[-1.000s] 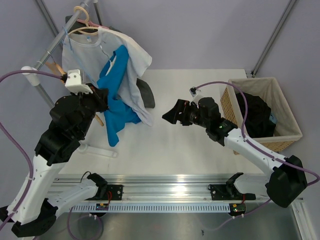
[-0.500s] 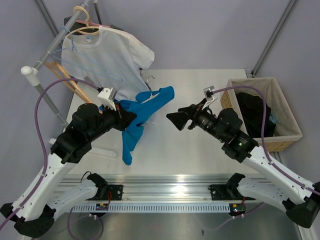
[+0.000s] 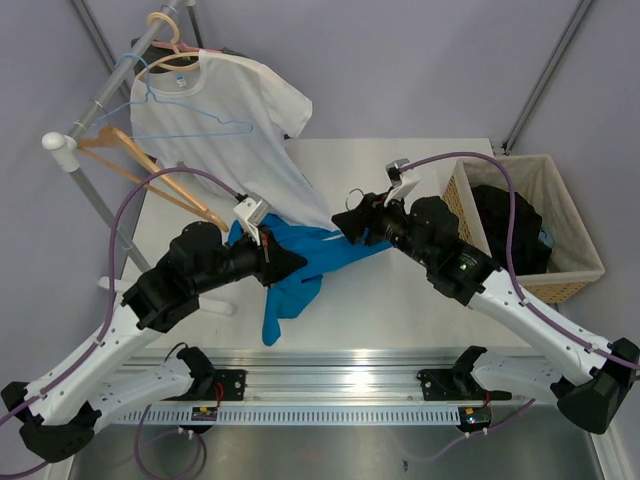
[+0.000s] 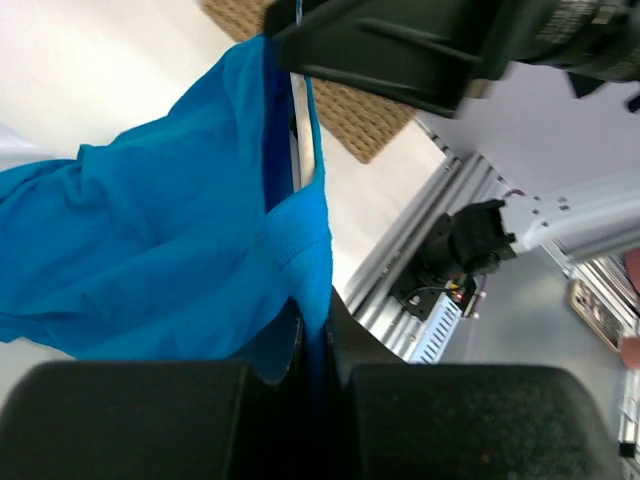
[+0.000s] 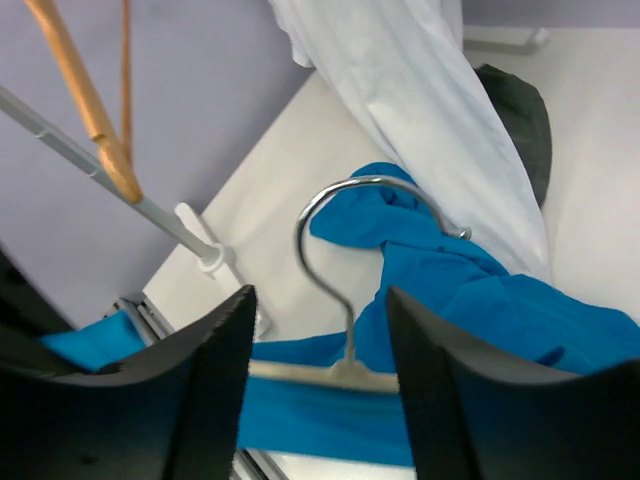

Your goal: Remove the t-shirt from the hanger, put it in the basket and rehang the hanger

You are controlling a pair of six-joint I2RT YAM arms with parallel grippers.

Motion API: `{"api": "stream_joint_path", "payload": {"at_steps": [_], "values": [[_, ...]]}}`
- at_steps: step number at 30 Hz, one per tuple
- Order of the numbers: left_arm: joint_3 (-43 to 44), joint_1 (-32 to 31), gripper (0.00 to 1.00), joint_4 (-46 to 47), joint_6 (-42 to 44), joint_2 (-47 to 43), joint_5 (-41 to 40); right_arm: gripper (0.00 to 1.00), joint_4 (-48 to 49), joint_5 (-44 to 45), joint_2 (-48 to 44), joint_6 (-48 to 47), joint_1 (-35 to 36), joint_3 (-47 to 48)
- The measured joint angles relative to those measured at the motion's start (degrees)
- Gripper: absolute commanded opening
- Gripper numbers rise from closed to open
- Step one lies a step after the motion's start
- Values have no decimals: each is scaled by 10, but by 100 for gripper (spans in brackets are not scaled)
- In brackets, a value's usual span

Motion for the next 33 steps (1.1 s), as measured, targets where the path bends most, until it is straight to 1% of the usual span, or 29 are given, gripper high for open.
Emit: {"api": "stream_joint_path", "payload": {"at_steps": [2,4,5,8,9,11,12,13,14,18,21,27,30,31,33], "values": [[0,-17,0,9,-1,0,0,49,-14,12,7,-5,0,3],[0,-32,0,17,-1,0,-1,46,-23,19,9,-8,0,3],[0,-37,0,20,-1,1,-2,39,-26,20,9,-9,0,3],[0,-42,0,27,-2,7,-8,26,-25,20,5,-11,3,2],[0,-42,0,30,-2,11,-9,14,-26,20,3,-11,3,2],[0,-43,1,37,-2,16,-11,0,-32,26,-1,-22,2,-2],[0,-43,9,40,-2,17,-13,0,-33,30,-2,-22,1,-5],[0,-43,19,40,-1,17,-14,0,-35,33,-2,-23,0,-8],[0,-43,34,44,-1,18,-14,0,-40,37,-2,-26,0,-9],[0,-44,57,66,0,21,-9,0,-73,59,4,-28,1,0],[0,-45,59,75,1,20,-6,0,-106,75,9,-35,1,27],[-7,-45,59,79,1,-2,-4,0,-154,87,9,-47,1,105],[-10,-45,49,78,1,-23,-4,0,-168,97,9,-52,1,127],[-12,-45,30,78,0,-30,-4,0,-176,99,9,-54,1,134],[-19,-45,9,77,0,-44,-5,0,-194,102,9,-57,1,146]]}}
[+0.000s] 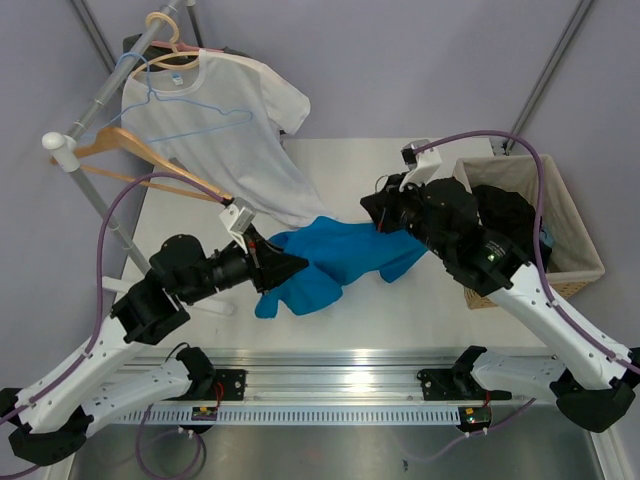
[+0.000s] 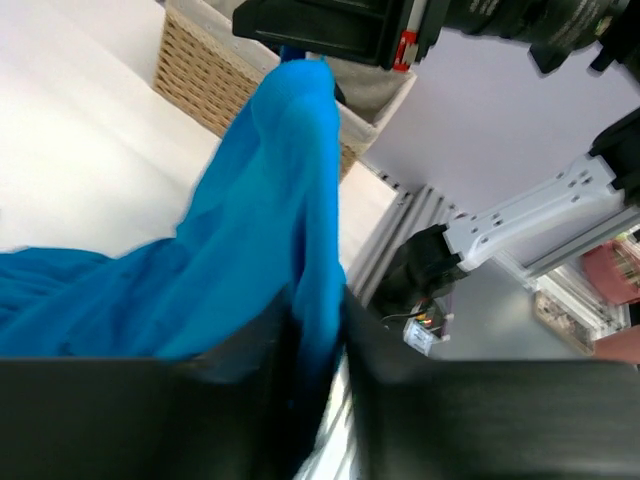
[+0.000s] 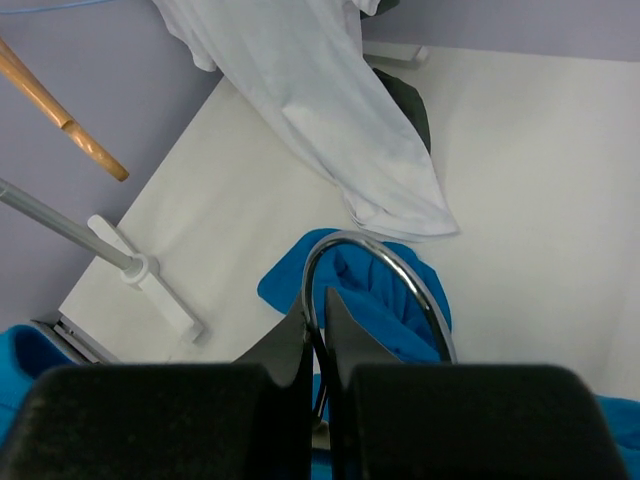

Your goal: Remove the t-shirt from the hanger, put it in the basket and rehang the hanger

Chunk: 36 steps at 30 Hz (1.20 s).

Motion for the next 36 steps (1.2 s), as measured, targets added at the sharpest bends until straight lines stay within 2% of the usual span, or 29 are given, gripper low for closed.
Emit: {"api": "stream_joint_path", "payload": {"at_steps": [1,5,11,12,15,16,17,18,23,29,30,31,32,36], "values": [[-5,0,0,0,-2,-7,0,0,-12,0,1,-1,0,9],[-23,-3,0,13,-5,-31,-7,0,-59,-16,10,-2,-2,45],[-27,-3,1,22,-14,-45,-19,0,-96,-107,38,12,-45,91],[-27,-3,10,21,-16,-45,-20,0,-99,-118,40,13,-49,91],[-27,-3,28,9,-16,-53,-20,0,-101,-135,43,13,-61,91],[-27,-3,29,-6,-14,-63,-20,0,-101,-129,43,11,-73,91],[-27,-3,23,-17,-14,-73,-20,0,-98,-121,42,10,-90,90],[-27,-3,0,-26,-15,-82,-20,0,-95,-114,41,10,-102,90],[-28,-3,0,-35,-12,-95,-32,0,-86,-97,35,9,-114,89],[-48,-3,0,-48,-12,-99,-84,0,-96,-90,35,9,-114,98],[-50,-3,14,-52,-12,-100,-96,0,-99,-90,35,9,-114,103],[-53,-3,37,-57,-9,-104,-104,0,-101,-91,35,9,-114,108],[-53,-3,72,-61,-7,-107,-110,0,-101,-95,35,9,-114,111],[-52,-3,85,-60,8,-105,-112,0,-101,-113,33,10,-115,113]]}}
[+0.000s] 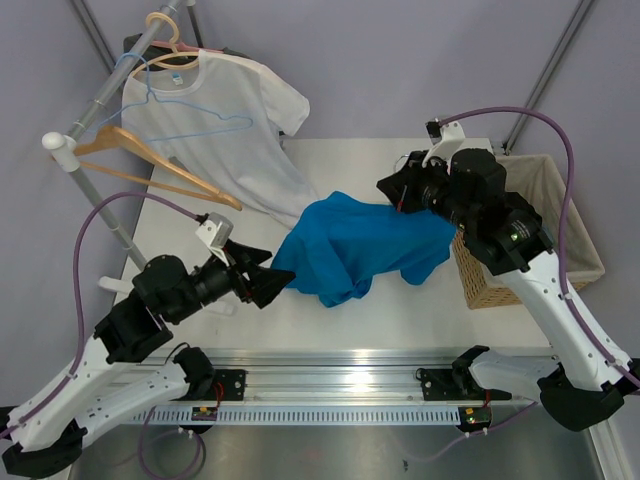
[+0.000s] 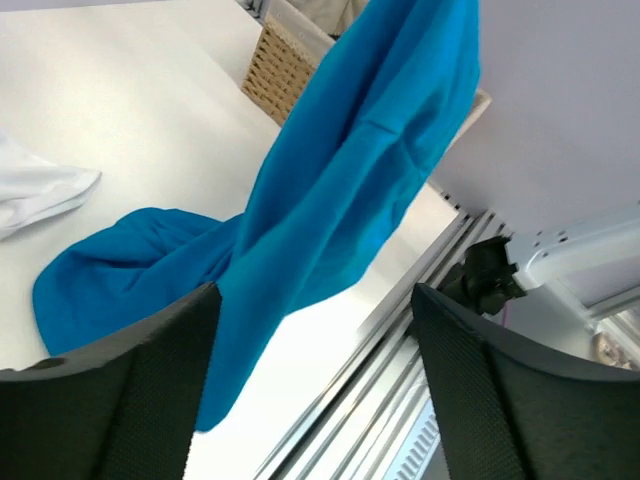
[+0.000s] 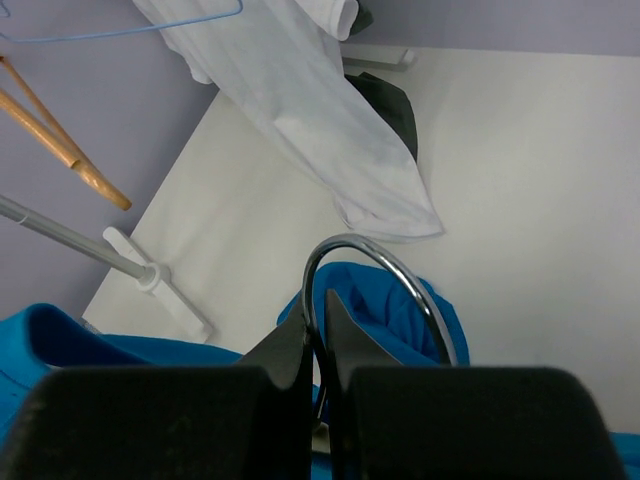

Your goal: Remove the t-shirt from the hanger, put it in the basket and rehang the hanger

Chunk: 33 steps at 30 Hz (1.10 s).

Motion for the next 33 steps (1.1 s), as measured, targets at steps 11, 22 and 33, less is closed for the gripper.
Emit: {"api": "stream_joint_path", "payload": {"at_steps": [11,22,33], "values": [[17,0,0,0,39,104,30,0,9,-57,-18,15,0,-12],[15,-1,0,-43,-46,-71,-186,0,0,-1,-54,12,-22,-31],[9,-7,0,-113,-86,-140,-256,0,6,80,-87,28,-24,-31]]}}
